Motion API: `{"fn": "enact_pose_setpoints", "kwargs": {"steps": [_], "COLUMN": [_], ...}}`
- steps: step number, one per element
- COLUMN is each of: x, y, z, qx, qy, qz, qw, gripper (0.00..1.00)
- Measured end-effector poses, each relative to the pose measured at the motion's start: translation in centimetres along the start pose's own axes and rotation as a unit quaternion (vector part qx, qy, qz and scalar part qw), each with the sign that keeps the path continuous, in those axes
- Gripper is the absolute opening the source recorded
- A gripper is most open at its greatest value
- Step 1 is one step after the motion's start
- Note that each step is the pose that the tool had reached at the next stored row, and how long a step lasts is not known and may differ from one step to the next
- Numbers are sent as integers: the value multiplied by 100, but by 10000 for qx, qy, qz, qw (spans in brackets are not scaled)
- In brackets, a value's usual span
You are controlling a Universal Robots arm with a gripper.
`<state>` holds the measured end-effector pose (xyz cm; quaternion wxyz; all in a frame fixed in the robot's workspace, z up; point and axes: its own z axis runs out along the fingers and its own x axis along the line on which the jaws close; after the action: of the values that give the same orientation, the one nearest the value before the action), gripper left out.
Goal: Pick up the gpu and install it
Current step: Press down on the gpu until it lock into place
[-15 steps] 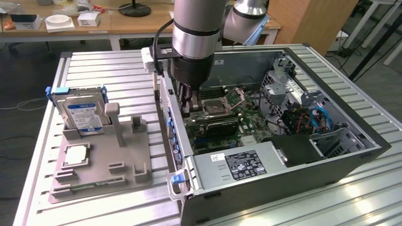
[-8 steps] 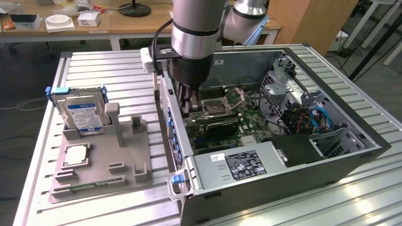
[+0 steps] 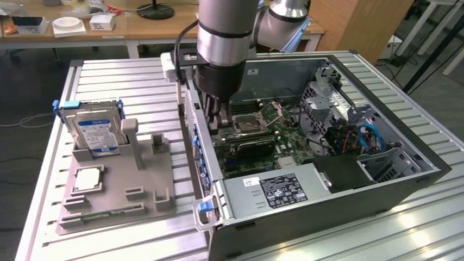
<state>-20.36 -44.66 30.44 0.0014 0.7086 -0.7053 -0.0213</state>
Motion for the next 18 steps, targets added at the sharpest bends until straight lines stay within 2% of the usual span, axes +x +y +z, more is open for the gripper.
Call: {"fn": "enact_pose_setpoints", "kwargs": {"steps": [2,5,10,18], "x": [-2,0,17,35], "y": [-2,-5,-5,-5], "z": [-36,-35,1,45], "qx": [7,8,37,39], "qy": [-5,6,42,103], "qz": [-2,-4,-3,2], "qw": [10000,10000,10000,9999], "gripper": [11,11,11,11]}}
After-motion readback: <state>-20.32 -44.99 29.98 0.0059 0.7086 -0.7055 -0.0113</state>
